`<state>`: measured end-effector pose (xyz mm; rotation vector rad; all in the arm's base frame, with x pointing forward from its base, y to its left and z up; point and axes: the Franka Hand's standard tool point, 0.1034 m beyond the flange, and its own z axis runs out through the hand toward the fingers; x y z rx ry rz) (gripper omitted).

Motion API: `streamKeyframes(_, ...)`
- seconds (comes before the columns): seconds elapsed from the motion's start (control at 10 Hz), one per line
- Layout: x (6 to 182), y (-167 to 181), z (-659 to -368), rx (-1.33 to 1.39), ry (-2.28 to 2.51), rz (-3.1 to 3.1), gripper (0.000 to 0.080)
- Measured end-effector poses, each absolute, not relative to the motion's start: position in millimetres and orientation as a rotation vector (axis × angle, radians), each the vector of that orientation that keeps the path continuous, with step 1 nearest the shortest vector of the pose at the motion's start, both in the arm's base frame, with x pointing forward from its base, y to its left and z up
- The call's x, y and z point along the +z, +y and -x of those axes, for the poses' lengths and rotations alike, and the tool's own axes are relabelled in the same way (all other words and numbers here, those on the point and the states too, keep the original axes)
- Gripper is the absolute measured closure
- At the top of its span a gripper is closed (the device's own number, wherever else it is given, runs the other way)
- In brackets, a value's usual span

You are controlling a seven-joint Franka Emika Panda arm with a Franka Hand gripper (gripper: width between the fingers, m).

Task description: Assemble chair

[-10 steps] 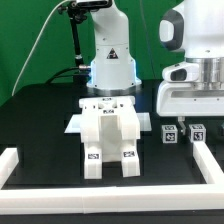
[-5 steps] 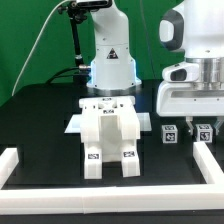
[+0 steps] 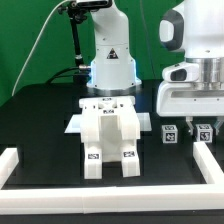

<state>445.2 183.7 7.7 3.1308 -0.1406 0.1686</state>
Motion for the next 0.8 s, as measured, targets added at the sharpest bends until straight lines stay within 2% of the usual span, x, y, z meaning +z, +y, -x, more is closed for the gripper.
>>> streamKeyframes(0.3, 9.6, 181.4, -445.7, 0.158, -0.101, -3.129, 0.0517)
streamKeyframes(0.4, 31.0, 169.9, -450.5, 0.128, -0.031, -3.127, 0.0517)
streamKeyframes(0.5, 62.3, 151.3, -455.8, 0.122, 0.041, -3.136, 0.0517)
streamKeyframes(0.8, 140.3, 108.6, -473.2, 0.107, 0.092, -3.171, 0.0517)
